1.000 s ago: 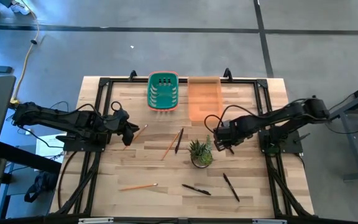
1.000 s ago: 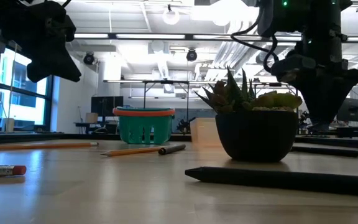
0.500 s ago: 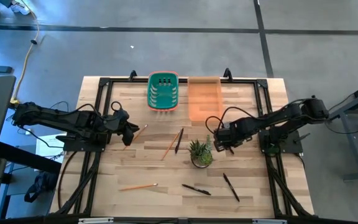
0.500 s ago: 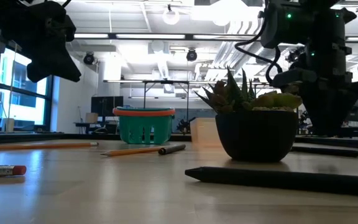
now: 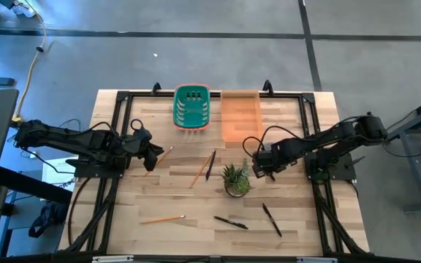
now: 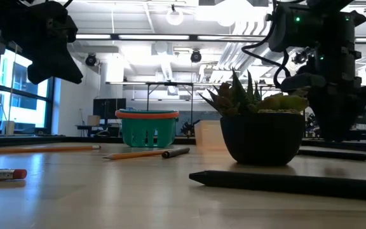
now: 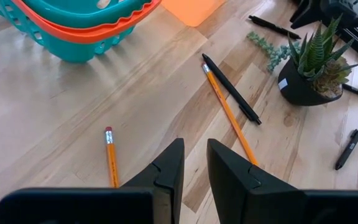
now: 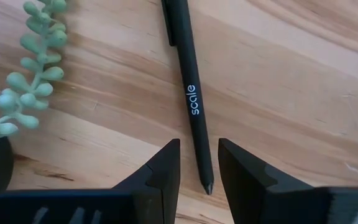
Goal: Sort pens & pencils
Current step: Put the middle right black ballpoint pen into the orange bin
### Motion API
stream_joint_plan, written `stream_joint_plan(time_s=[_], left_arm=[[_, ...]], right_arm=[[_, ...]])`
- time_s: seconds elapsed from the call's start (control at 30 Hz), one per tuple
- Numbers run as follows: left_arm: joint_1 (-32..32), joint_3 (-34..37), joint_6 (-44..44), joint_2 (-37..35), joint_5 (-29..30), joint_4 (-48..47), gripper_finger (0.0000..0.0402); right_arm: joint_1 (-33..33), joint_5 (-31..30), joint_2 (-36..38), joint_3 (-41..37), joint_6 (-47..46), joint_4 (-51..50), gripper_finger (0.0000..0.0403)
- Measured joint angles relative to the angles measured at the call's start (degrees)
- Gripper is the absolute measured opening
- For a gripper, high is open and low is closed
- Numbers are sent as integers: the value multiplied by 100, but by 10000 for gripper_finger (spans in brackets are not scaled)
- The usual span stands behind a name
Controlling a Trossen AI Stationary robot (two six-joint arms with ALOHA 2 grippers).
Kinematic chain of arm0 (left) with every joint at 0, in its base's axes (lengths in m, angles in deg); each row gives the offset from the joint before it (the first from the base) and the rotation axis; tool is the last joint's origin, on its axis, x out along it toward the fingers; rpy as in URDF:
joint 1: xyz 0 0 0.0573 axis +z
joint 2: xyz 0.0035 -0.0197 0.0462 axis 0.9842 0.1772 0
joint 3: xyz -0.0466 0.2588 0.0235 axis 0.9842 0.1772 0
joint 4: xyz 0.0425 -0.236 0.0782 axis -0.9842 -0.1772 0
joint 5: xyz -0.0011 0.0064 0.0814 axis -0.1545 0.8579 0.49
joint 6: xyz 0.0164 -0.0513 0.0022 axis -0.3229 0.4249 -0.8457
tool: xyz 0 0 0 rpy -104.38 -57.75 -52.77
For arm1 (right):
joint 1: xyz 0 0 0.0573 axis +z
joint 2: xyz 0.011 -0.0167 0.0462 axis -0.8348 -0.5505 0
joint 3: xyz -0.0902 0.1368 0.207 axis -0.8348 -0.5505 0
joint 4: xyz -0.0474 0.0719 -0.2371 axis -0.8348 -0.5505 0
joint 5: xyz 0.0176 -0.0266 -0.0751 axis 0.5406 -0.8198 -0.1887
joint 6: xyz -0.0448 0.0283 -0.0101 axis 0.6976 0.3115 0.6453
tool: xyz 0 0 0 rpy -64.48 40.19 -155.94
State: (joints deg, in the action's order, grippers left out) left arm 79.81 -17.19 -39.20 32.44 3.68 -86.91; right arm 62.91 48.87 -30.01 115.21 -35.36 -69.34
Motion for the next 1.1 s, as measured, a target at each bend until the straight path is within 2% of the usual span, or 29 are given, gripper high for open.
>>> stream_joint_plan(time_s=[0.47,1.1], left_arm=[[0,0,2,0,37,0,58],[0,0,4,0,94,0,58]], right_arm=[[-434,-39,-2,-2,348,234,99],[-607,-59,-2,-2,973,301,98]])
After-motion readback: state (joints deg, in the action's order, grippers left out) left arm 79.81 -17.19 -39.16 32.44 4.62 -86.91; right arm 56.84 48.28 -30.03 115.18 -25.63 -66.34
